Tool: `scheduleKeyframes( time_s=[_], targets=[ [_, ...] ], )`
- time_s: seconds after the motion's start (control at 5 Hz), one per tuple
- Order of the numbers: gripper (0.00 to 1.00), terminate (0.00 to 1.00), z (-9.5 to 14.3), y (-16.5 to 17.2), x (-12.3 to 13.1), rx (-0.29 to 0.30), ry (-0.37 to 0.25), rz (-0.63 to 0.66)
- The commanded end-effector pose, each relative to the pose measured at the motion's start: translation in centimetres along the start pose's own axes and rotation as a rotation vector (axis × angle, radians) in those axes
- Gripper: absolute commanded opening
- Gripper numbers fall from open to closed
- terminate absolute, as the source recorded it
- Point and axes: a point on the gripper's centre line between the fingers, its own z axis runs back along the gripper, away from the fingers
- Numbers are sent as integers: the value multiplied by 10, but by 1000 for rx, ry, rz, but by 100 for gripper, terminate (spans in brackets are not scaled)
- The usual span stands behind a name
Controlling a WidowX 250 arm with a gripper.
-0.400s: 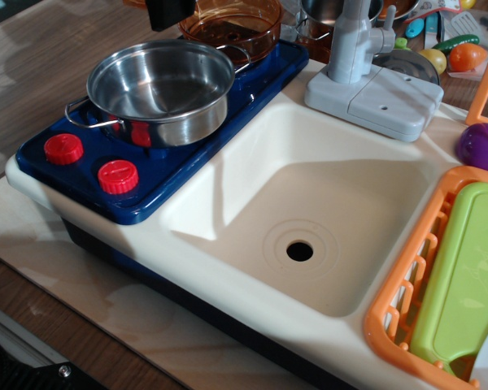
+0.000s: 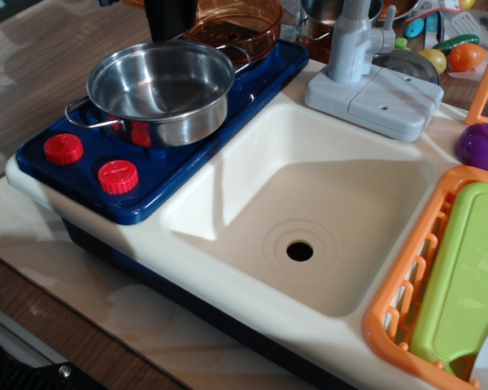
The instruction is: Put pan from stove to sink
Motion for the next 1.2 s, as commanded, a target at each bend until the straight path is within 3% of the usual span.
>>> scheduleKeyframes(
  time_s=[0.0,0.6,1.0],
  targets=[
    [100,0,-8,23,-5,9,-32,0],
    [100,0,-50,68,-10,-78,-73,27],
    [100,0,-64,57,-10,-97,-81,60]
  ],
)
